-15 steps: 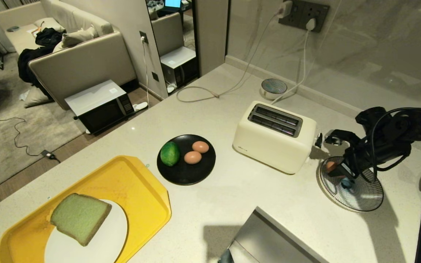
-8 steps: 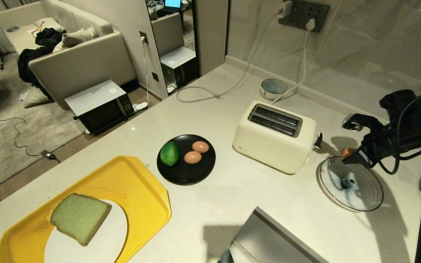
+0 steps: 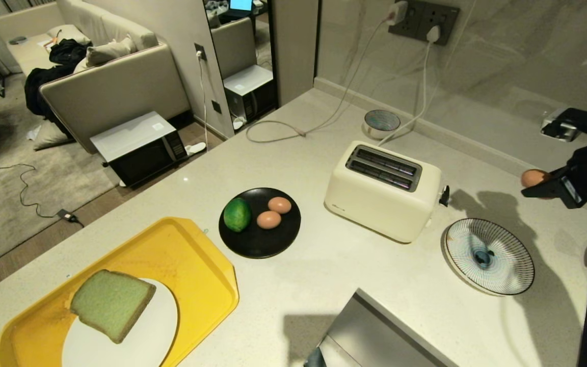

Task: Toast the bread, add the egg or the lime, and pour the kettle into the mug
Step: Put the egg in the bowl

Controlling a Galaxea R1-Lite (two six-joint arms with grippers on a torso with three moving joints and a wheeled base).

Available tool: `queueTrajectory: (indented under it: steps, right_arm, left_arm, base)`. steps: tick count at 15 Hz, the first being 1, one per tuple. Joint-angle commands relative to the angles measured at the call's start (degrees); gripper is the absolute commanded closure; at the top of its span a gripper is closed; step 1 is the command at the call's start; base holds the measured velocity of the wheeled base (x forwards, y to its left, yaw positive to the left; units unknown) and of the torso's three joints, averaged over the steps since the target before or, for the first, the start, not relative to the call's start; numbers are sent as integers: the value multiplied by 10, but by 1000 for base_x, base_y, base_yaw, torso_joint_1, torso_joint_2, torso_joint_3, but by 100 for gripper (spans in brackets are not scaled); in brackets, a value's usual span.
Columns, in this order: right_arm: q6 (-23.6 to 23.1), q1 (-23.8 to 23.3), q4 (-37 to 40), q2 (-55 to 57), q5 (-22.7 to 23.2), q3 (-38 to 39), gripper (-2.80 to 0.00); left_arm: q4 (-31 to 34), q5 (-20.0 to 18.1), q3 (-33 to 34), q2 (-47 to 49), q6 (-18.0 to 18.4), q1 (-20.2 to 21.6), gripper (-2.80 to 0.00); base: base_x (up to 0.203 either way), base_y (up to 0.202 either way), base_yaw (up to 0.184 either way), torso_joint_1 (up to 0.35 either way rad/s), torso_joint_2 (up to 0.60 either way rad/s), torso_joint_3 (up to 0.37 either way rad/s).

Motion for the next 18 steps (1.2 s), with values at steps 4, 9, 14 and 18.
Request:
queueTrajectory:
  steps: [4, 9, 14, 18]
  right_arm:
    - [26, -1, 2, -153, -41, 29, 0]
    - [36, -1, 7, -216, -44, 31, 0]
    - [40, -1, 20, -283, -29, 76, 0]
    - [67, -1, 19, -298, -26, 87, 0]
  left_arm:
    - [0, 0, 0, 0, 0, 0, 0]
    - [0, 0, 0, 0, 0, 0, 0]
    - [0, 0, 0, 0, 0, 0, 0]
    - [0, 0, 0, 0, 0, 0, 0]
  base:
    - [0, 0, 0, 0, 0, 0]
    - [0, 0, 0, 0, 0, 0]
    - [0, 0, 0, 0, 0, 0]
    - [0, 0, 0, 0, 0, 0]
